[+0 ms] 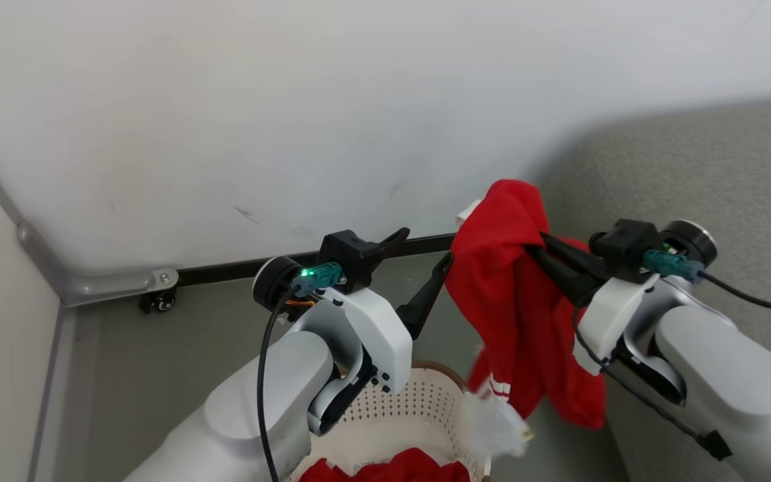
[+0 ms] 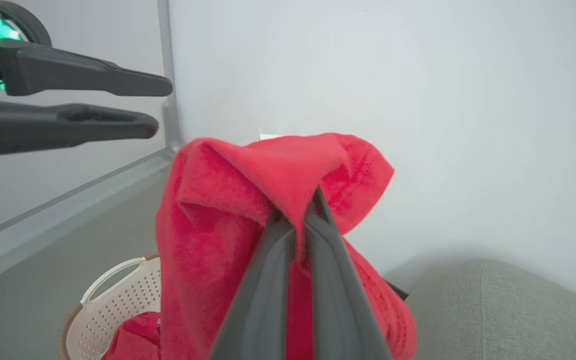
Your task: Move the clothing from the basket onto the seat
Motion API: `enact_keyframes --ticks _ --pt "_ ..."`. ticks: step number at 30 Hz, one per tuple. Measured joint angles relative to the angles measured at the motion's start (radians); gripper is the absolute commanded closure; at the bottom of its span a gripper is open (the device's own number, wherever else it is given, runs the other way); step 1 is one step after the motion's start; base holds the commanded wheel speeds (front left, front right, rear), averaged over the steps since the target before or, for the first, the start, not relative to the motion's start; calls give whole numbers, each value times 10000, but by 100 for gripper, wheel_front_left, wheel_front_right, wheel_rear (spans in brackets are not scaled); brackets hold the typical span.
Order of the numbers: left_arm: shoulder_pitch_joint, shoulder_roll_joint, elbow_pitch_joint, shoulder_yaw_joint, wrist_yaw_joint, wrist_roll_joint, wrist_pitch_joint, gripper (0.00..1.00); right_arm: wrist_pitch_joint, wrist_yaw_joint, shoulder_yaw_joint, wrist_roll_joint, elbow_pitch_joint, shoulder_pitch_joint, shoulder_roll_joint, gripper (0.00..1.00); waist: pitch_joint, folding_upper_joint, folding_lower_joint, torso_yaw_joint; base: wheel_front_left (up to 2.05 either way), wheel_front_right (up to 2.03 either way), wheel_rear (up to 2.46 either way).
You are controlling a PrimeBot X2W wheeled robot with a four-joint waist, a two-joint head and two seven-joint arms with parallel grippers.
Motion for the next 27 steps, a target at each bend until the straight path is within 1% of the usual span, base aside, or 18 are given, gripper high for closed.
enact_keyframes --ticks 11,19,27 --pt "0 4 -96 -362 -17 -81 -81 0 0 0 -809 -209 -437 336 -642 100 72 0 0 -537 0 0 0" --pt "11 12 -190 -706 -192 -113 -144 0 0 0 -1325 -351 -719 556 -1277 100 48 0 0 -1022 0 0 0" --pt "173 27 -376 -988 -280 -443 -230 0 0 0 -1799 -435 -988 840 -1816 100 -24 0 0 -1601 0 0 0"
